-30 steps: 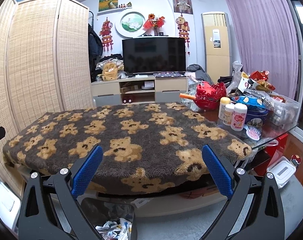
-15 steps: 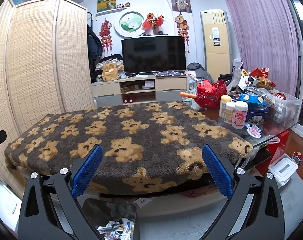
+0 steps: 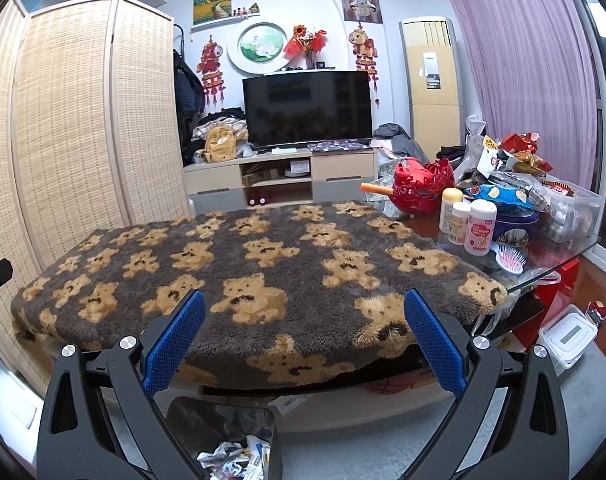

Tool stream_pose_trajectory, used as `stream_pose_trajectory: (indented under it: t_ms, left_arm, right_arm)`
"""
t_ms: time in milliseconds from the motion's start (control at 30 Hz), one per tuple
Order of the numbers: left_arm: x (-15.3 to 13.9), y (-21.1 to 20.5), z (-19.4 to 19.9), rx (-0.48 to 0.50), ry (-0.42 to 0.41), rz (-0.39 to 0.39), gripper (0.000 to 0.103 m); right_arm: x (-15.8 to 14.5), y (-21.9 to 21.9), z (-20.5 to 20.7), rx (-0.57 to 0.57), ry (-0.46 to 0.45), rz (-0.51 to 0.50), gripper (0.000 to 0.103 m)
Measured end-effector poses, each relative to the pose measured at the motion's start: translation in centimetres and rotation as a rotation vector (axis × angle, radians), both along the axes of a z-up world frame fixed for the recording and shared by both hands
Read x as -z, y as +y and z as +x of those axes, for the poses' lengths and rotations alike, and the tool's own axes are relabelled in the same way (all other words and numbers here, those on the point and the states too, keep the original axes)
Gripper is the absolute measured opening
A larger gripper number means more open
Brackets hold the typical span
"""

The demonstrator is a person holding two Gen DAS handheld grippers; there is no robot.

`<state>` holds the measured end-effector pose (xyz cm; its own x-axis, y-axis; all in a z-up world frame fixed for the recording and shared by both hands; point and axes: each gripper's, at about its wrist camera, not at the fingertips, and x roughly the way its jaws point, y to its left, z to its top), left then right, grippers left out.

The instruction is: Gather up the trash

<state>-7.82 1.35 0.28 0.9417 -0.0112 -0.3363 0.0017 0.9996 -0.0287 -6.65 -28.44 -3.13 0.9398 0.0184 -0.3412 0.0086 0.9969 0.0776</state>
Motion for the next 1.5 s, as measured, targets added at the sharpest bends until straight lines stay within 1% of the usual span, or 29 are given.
stream_pose_trajectory:
  t_ms: [1200,1333,1500]
  left_arm:
    - [-0.47,0.09,0.11,-0.008,-0.007,0.003,0.095]
    - [-0.34,0.08,0.19,0.010,0.005,-0.019,0.095]
    - [-0.04,-0.34,0.55,-0.025,0.031,0.025,0.095]
  right_arm:
    - [-0.02,0.33,-0.09,0.001,0.005,0.008,0.100]
    - [0.06,0.30,0.03,0.005,0.014,0.015,0.100]
    - [0.06,0.37,0.02,0.005,0.016,0.016,0.100]
